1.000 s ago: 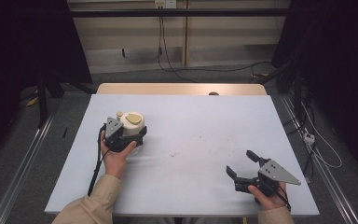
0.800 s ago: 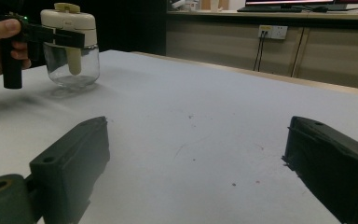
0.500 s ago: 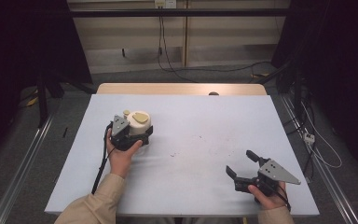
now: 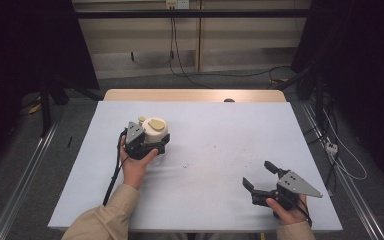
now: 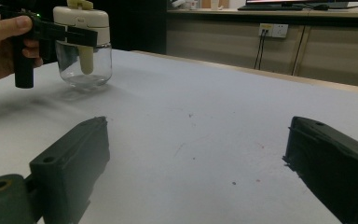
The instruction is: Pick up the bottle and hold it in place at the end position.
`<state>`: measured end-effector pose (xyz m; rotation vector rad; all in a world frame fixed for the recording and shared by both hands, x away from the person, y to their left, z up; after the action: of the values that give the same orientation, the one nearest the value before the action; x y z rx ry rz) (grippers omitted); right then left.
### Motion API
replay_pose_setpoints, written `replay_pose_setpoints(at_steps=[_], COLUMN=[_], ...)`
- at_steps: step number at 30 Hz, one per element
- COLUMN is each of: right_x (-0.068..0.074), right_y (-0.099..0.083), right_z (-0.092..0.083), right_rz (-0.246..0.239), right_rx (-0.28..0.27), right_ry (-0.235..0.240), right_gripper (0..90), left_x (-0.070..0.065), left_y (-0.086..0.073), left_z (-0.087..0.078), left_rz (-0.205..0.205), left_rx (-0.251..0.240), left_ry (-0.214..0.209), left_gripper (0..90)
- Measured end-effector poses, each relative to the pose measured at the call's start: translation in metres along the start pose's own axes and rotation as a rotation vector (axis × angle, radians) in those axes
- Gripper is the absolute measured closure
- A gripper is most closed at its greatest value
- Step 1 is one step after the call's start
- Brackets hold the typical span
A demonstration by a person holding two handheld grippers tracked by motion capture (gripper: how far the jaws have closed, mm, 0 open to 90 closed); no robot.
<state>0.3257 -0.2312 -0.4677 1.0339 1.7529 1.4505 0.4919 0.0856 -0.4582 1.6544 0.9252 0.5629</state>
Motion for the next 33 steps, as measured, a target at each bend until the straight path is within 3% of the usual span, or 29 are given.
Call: replay_pose_setpoints(at_steps=[33], right_x=[-0.003], right_y=[-0.001], right_z=[-0.002], right_rz=[0.008], right_rx=[-0.002], right_ry=[-0.004], right_gripper=[5.5], left_x=[-0.024], left_y=[0.006], left_z=[0.024], left_rz=[0.018], left_rx=[0.013], left_ry=[-0.061], left_gripper=[6.3])
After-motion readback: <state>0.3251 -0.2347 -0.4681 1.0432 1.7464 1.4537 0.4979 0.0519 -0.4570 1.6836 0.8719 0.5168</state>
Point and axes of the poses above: each handheld gripper's, and its own axes: z roughly forward along the jaws, y roughly out of its top, x roughly to its left, the point moved 8 cm from there along z, roughly forward along the jaws, and after that the axes turned 1 degree about -z, right-handed, at the moved point
